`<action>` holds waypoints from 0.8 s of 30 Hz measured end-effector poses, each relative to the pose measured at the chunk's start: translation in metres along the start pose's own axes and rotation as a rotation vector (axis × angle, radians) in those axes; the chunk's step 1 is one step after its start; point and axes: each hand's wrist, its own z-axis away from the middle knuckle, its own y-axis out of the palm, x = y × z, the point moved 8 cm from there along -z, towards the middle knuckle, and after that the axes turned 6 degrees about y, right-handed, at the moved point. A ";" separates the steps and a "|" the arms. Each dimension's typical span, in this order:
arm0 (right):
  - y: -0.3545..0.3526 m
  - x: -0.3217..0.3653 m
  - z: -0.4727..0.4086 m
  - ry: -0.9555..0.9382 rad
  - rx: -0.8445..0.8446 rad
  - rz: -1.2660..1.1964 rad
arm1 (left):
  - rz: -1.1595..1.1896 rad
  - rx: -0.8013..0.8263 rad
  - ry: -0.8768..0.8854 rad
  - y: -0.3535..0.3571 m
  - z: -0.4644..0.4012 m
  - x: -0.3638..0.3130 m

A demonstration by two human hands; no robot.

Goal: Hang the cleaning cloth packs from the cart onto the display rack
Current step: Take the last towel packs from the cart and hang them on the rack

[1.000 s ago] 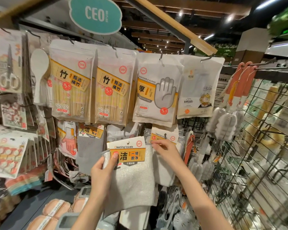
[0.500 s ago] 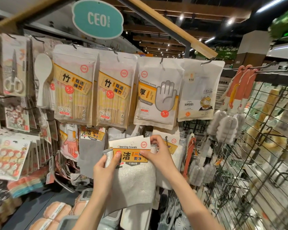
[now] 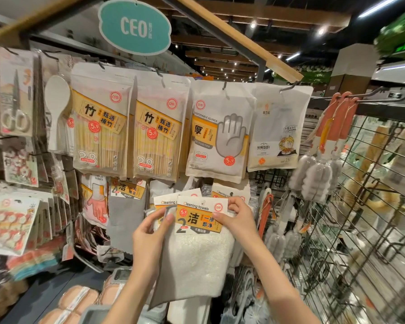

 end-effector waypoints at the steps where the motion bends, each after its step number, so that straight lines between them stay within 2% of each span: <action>1: -0.005 -0.001 -0.001 0.005 -0.014 -0.007 | -0.001 0.010 0.008 0.001 0.000 -0.001; 5: -0.025 -0.001 -0.007 -0.012 -0.037 -0.064 | -0.017 0.007 0.004 0.000 -0.001 -0.001; 10: -0.047 0.002 -0.014 -0.106 -0.099 -0.017 | -0.050 -0.031 -0.008 -0.006 -0.001 0.002; 18: -0.066 -0.015 -0.028 -0.073 -0.219 -0.058 | -0.048 -0.063 0.004 -0.012 -0.004 -0.001; 24: -0.063 -0.022 -0.034 -0.046 -0.212 -0.068 | -0.037 -0.086 0.032 -0.014 -0.010 -0.008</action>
